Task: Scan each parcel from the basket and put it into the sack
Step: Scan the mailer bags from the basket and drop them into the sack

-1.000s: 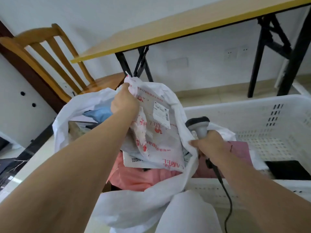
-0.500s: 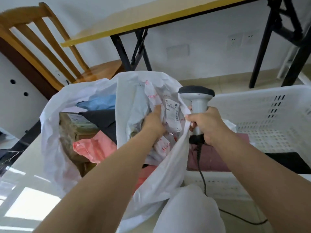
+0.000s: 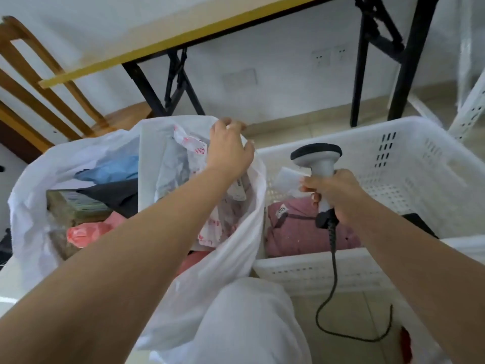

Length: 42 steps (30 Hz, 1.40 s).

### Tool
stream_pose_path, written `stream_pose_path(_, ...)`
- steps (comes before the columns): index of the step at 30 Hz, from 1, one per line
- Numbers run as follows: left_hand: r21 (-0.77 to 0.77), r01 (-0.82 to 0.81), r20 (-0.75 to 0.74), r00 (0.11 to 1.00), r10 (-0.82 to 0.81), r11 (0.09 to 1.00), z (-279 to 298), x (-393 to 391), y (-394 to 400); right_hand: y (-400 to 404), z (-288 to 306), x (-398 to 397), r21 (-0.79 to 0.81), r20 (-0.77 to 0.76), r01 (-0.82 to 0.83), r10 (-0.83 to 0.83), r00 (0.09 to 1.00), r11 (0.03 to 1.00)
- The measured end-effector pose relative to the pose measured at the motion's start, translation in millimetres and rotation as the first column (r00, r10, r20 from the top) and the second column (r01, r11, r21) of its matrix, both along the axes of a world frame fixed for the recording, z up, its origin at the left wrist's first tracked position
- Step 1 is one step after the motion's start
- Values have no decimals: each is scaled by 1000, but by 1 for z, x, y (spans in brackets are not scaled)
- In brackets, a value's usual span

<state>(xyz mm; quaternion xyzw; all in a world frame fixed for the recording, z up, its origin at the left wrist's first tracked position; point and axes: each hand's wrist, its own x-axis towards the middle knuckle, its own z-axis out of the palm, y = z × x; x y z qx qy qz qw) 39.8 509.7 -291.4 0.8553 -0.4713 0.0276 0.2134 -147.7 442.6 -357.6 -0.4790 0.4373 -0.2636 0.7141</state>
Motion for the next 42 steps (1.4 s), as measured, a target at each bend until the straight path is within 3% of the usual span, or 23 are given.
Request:
stream_pose_path(6, 30, 260, -132, 958, -254, 965, -45, -77, -79, -54, -32, -51, 40, -74, 120, -117, 990, 992)
stream_pose_path(9, 152, 245, -252, 946, -202, 957, -100, -88, -107, -82, -59, -59, 122, -156, 190, -171, 973, 974)
stream_pose_path(15, 435, 142, -426, 903, 64, 889, -220, -63, -133, -152, -126, -60, 330, -267, 156, -66, 961, 931)
stream_pose_path(19, 510, 198, -459, 885, 71, 837, -279, -48, -152, -182, -157, -53, 423, -306, 88, 51, 951, 902)
stream_pose_path(22, 519, 282, -462, 887, -14, 807, -312, -45, -173, -196, -184, -45, 472, -336, 30, 148, 930, 881)
stream_pose_path(26, 563, 304, -380, 921, -86, 768, -342, -37, -204, -209, -210, -37, 498, -344, 35, 160, 925, 866)
stream_pose_path(33, 609, 409, -442, 887, -138, 680, -386, -20, -225, -229, -237, -32, 509, -311, 102, 72, 948, 855)
stream_pose_path(37, 574, 366, -438, 893, -103, 733, -381, -25, -221, -226, -238, -32, 520, -327, 107, 82, 941, 847)
stream_pose_path(42, 643, 431, -448, 882, -146, 633, -360, -38, -208, -211, -220, -38, 521, -297, 141, 23, 955, 842)
